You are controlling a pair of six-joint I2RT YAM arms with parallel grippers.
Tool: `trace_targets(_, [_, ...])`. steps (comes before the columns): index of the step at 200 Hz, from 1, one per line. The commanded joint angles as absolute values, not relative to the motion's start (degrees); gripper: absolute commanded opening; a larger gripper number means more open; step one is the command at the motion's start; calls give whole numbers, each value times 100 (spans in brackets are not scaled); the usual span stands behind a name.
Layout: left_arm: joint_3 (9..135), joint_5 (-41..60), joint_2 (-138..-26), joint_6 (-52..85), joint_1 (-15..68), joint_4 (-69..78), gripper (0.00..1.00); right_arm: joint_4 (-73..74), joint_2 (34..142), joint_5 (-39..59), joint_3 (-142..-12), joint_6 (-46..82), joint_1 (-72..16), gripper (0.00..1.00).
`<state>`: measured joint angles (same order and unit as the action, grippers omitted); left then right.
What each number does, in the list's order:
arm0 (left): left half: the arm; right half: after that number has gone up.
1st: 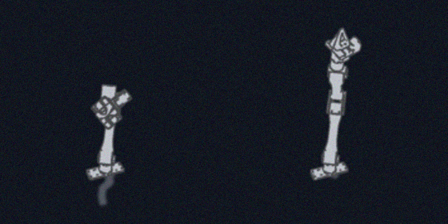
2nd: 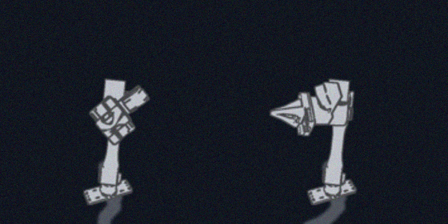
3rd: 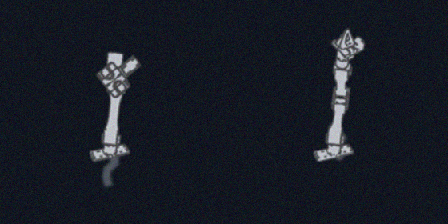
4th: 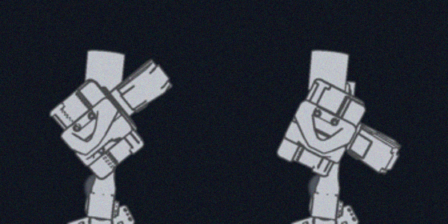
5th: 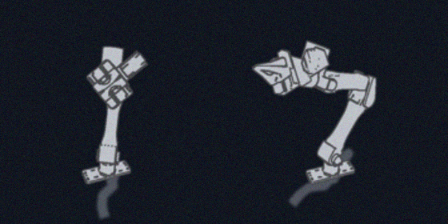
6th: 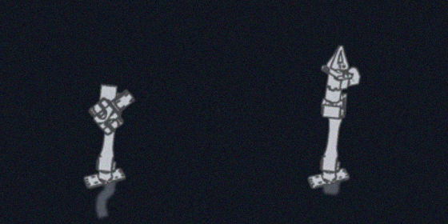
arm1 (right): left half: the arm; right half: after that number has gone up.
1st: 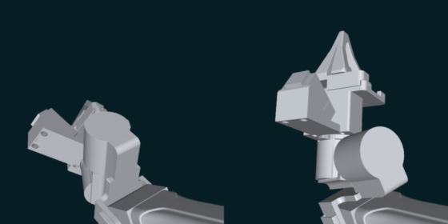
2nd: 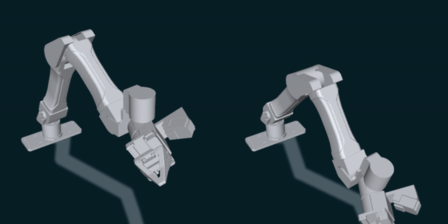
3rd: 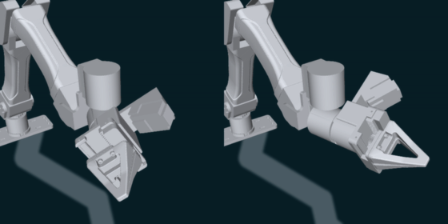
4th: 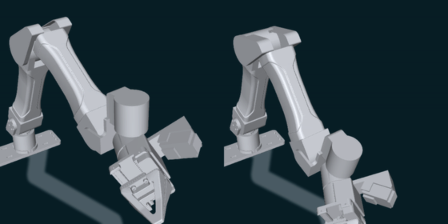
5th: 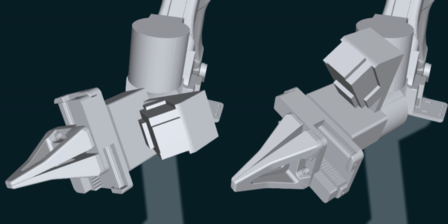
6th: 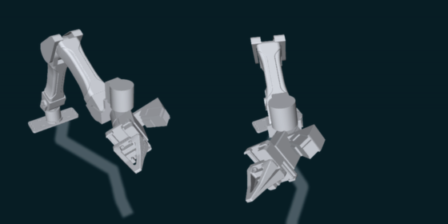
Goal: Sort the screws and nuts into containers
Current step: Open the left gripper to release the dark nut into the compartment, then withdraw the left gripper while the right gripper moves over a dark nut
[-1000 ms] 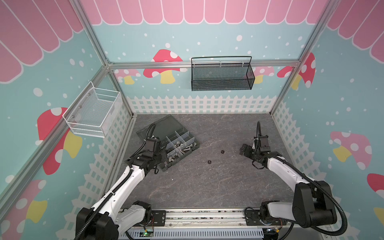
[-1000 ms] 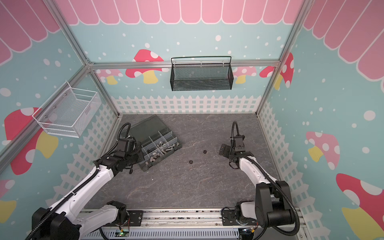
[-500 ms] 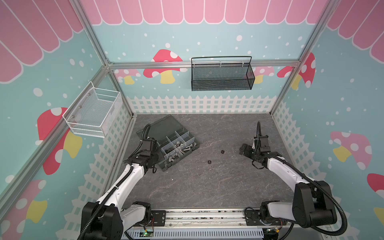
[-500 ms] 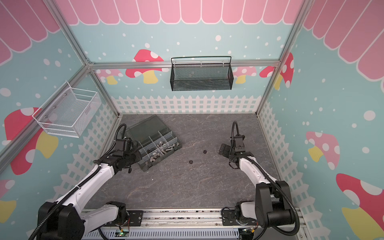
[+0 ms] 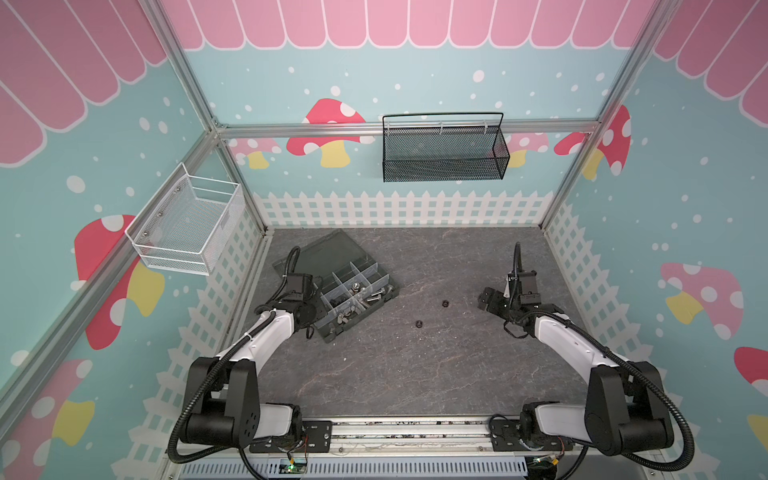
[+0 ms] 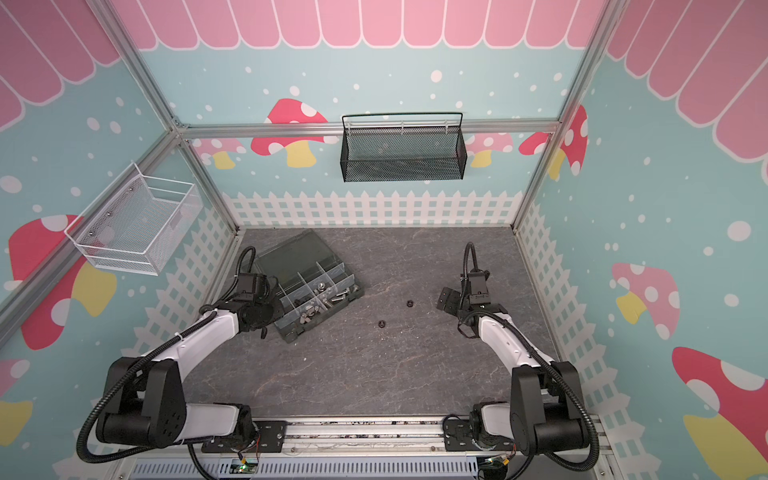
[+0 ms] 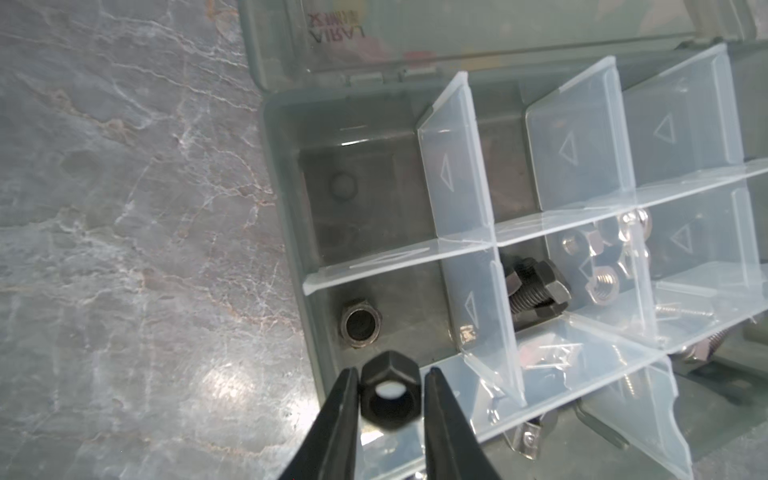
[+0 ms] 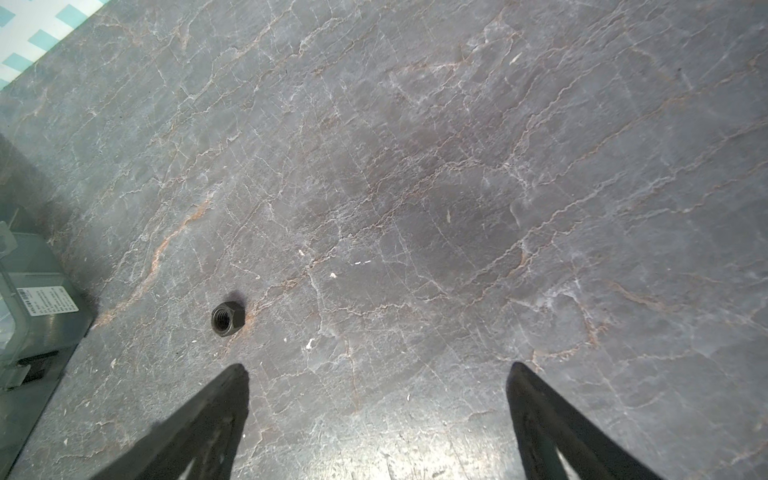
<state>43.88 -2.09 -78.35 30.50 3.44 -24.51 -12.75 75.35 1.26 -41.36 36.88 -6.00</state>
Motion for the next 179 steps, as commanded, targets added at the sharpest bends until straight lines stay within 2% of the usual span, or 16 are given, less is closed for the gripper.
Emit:
trace_targets(1, [4532, -215, -7738, 3111, 303, -2317, 40, -1261, 7505, 168, -4014, 3556, -686, 98])
trace_targets(55, [4430, -209, -7196, 3179, 307, -2545, 44, -1707, 7670, -320, -4291, 3444, -1370, 99])
trace_targets(107, [4271, -128, -6396, 3302, 308, -2776, 54, -2038, 8250, -425, -4777, 3436, -2219, 85])
trace_targets(146, [4017, -136, -5760, 3477, 308, -2823, 62, -2091, 8783, -143, -5127, 3322, -2434, 72])
trace_targets(179, [3822, -274, -5295, 3598, 306, -2999, 75, -2203, 9256, -14, -5523, 3235, -2452, 67])
